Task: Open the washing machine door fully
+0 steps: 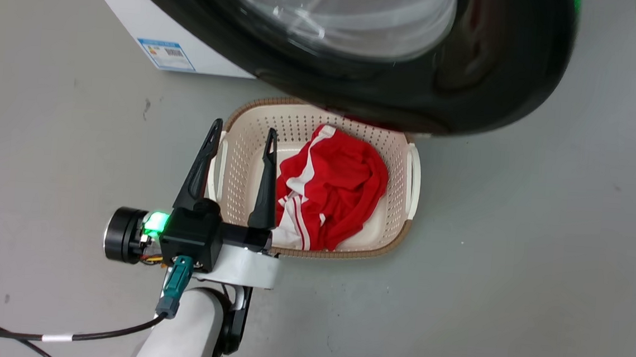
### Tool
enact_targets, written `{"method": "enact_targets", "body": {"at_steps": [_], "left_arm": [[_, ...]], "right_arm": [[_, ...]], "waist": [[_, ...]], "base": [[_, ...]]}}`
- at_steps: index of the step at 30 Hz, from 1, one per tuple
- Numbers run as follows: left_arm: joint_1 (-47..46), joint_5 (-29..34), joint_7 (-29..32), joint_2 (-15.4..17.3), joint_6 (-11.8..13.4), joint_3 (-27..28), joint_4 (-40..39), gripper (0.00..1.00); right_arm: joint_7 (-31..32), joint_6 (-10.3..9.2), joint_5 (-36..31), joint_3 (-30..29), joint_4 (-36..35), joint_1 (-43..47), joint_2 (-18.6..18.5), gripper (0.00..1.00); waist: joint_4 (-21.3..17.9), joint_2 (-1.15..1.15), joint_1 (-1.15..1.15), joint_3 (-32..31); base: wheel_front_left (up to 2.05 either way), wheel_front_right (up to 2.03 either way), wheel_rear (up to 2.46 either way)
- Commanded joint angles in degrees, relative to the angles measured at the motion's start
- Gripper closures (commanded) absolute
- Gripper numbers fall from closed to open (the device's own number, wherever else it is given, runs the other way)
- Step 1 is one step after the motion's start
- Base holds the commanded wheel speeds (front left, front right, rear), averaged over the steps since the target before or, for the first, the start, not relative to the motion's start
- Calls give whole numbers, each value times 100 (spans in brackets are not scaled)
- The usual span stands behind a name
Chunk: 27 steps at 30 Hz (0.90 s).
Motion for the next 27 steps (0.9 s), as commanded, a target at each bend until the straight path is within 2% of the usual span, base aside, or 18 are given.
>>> {"method": "enact_targets", "body": {"at_steps": [1, 3, 10, 18, 27], "left_arm": [[109, -25, -16, 0, -5, 29, 13, 0], [297, -56, -16, 2, -38, 146, 43, 0], [606, -133, -16, 2, -114, 263, 176, 0], [936, -201, -15, 2, -163, 321, 275, 0], [1159, -257, -16, 2, -191, 368, 294, 0]], "right_arm": [[53, 0, 84, 56, -81, 230, 82, 100], [104, 0, 213, 168, -306, 685, 107, 100], [114, 0, 502, 413, -709, 1470, 193, 100], [-2, 0, 827, 714, -1209, 2138, 302, 100], [-300, 0, 1130, 1199, -1837, 2652, 213, 100]], "waist": [[-4, 0, 0, -212], [10, 0, 0, -529], [60, 0, 0, -1049], [145, 0, 0, -1447], [398, 0, 0, -1698]], "base": [[0, 0, 0], [0, 0, 0], [0, 0, 0], [0, 0, 0], [0, 0, 0]]}}
